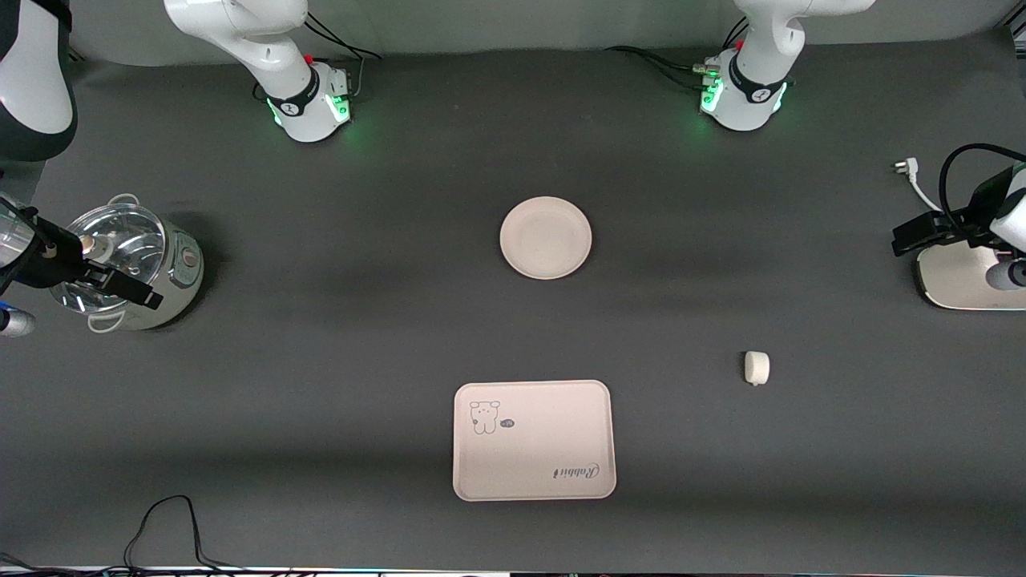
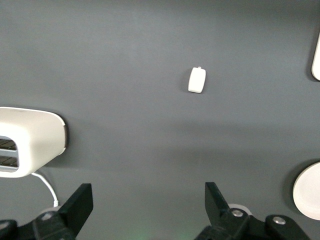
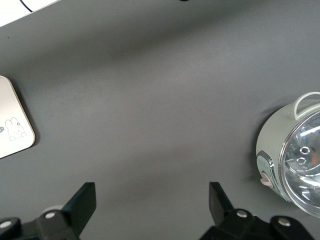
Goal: Place bun in plate and plate on tray
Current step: 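Move the left gripper down toward the small white bun, then lower the left gripper over the white bun and close on it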
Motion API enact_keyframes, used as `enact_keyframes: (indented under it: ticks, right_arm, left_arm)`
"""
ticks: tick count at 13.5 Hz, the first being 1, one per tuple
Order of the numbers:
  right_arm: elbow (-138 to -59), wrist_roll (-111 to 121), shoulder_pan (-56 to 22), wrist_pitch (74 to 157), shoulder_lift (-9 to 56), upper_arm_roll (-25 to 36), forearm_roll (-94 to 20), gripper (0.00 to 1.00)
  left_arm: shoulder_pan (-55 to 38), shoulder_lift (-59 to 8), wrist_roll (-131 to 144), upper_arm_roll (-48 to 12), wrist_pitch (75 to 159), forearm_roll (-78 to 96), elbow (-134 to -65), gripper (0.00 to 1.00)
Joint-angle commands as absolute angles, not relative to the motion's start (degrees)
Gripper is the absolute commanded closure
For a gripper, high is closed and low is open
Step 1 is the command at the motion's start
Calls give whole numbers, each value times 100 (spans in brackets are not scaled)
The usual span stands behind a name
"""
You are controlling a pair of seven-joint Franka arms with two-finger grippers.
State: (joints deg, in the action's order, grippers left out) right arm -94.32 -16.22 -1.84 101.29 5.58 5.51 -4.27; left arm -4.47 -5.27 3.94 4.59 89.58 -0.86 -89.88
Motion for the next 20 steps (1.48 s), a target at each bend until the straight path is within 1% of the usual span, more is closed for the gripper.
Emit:
enact_keyframes:
  ticks: [1,3,6,10,13,15,17,20]
  right_arm:
    - [-9282,-1521,-193,10090,536,580,-483,0]
    - [-9141,-1503,-193,10090,571,580,-475,0]
    - [-9036,-1521,-211,10142,659,580,-492,0]
    - [-9044,-1338,-176,10090,651,658,-466,0]
    - [-8939,-932,-229,9827,624,712,-457,0]
    - [-8947,-897,-255,9599,633,686,-457,0]
    - [-9009,-861,-255,9589,615,685,-475,0]
    - [-9236,-861,-281,9527,344,738,-492,0]
  left_arm:
    - [-580,-1403,377,186,9008,385,-8395,0]
    - [-641,-1940,396,36,9437,352,-8148,0]
    - [-650,-2652,299,26,10237,246,-8200,0]
    - [-650,-3259,343,44,10827,-18,-8270,0]
    - [-580,-3497,316,61,11363,-140,-8708,0]
    - [-571,-3489,325,62,11897,-141,-9243,0]
    - [-589,-3515,316,62,12224,-149,-9544,0]
    - [-633,-3533,308,53,12882,-149,-10105,0]
